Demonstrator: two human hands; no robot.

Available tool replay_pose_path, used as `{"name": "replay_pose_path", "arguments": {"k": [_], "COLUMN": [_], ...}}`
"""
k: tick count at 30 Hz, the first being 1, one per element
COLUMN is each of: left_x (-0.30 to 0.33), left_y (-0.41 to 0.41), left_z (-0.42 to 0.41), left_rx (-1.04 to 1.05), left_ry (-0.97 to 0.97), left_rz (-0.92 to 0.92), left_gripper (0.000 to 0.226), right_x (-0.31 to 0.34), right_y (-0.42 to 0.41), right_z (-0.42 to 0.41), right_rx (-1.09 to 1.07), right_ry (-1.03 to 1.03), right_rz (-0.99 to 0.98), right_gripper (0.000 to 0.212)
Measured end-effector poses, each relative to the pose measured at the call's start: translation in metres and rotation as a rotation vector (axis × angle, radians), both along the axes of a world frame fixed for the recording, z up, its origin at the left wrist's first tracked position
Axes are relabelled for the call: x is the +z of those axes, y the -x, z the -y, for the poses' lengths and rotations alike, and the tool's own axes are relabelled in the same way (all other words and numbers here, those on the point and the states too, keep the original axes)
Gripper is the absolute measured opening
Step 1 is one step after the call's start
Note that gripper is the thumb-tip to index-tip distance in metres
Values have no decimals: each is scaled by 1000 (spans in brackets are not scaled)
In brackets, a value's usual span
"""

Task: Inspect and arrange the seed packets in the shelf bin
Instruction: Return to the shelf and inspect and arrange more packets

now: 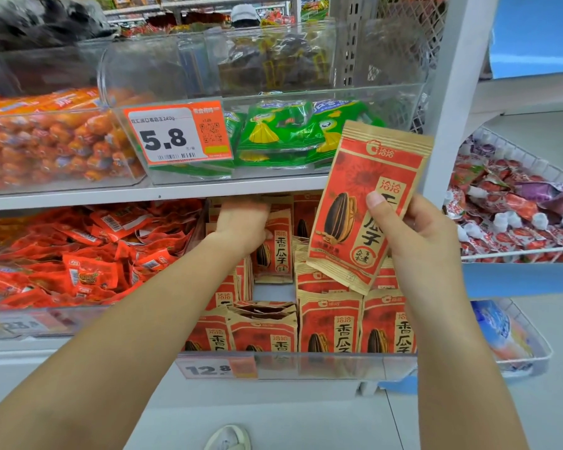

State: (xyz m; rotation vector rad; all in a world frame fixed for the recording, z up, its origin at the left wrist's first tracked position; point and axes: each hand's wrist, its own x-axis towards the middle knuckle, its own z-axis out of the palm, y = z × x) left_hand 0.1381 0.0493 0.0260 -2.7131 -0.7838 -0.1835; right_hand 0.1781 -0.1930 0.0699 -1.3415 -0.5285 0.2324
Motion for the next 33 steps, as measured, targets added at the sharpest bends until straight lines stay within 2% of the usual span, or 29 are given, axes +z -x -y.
{"name": "replay_pose_path", "arguments": {"k": [4, 8, 10, 11, 13, 15, 17, 19, 23, 26, 30, 33], "left_x": [6, 29, 40, 45, 53, 60, 61, 57, 51, 45, 37, 34], "left_y": [4, 25, 43, 53, 72, 87, 97, 102, 104, 112, 120, 118], "left_z": [3, 25, 42, 50, 68, 89, 106, 115, 109, 102, 102, 104], "left_rx": [54, 56, 24, -9, -86, -191, -238, -231, -260, -265, -236, -242], "left_ry": [55, 80, 116, 191, 475, 895, 1282, 1448, 1494, 1516, 1513, 1525], "left_rz": [-40, -112, -63, 28, 352, 646, 775, 836, 877, 948, 1124, 1193], "left_gripper": [55, 46, 45, 41, 33, 32, 34, 43, 45, 47, 46, 41], "right_x": [0, 3, 5, 6, 6, 6, 7, 8, 7, 7, 7, 5], "right_y": [0, 3, 5, 6, 11, 17, 24, 29, 35, 39, 44, 47], "right_z": [-1, 1, 2, 2, 1, -3, -8, -14, -19, -19, -19, -17], "right_rx": [11, 53, 101, 130, 190, 232, 274, 299, 288, 306, 408, 500], "right_ry": [19, 21, 29, 41, 68, 83, 81, 76, 83, 114, 156, 211], "right_rz": [-9, -46, -79, -93, -119, -144, -166, -186, -210, -202, -157, -118], "right_gripper": [10, 10, 12, 13, 11, 8, 8, 10, 14, 28, 29, 37]}}
